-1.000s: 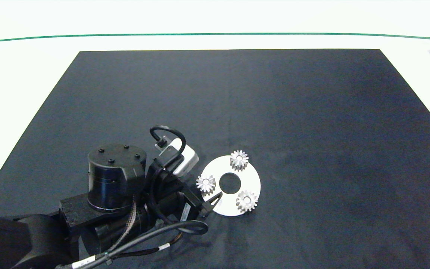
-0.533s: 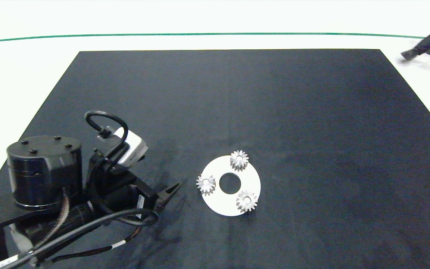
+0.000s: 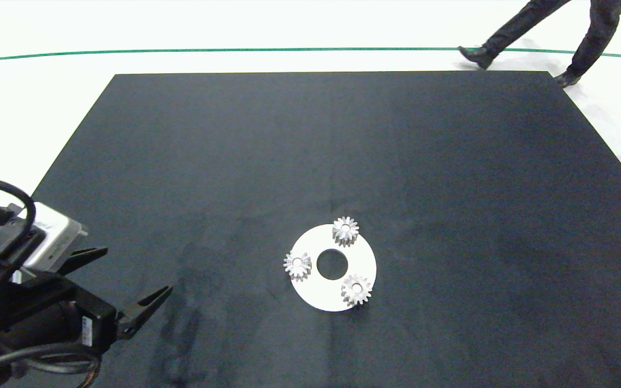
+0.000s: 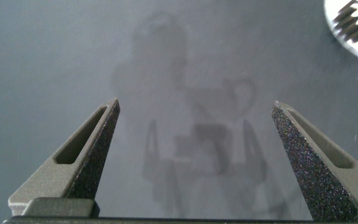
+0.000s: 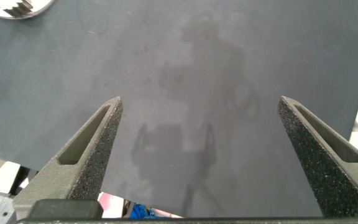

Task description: Install three planetary gears onto the carrier pins

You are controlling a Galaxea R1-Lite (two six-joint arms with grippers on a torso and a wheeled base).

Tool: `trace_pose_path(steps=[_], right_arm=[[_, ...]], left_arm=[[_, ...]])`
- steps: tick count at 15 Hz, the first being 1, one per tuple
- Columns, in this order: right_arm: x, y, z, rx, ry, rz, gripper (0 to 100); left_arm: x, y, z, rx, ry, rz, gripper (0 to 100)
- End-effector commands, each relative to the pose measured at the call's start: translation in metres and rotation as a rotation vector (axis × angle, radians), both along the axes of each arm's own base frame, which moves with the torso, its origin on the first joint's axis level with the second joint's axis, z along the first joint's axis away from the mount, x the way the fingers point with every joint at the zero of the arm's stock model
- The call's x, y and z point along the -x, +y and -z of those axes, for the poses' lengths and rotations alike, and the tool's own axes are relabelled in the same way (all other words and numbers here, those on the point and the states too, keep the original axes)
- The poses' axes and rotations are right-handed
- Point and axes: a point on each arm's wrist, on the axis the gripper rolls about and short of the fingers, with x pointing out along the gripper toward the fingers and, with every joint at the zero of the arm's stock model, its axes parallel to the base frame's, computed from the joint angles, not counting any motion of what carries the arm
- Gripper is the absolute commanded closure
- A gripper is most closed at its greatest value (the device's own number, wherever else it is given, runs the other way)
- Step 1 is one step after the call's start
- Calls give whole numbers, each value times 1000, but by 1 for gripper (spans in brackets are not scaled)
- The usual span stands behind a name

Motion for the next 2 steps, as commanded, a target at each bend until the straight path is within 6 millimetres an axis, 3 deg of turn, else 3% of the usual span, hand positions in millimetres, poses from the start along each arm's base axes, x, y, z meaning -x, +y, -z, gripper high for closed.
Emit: trace_pose_path(steps=[1, 2], right_arm=[[8, -3, 7, 1, -2, 70, 0], [10, -3, 9, 1, -2, 80, 0]], left_arm=[[23, 20, -10, 42, -69, -96, 0], [24, 22, -10, 46, -74, -111, 0]])
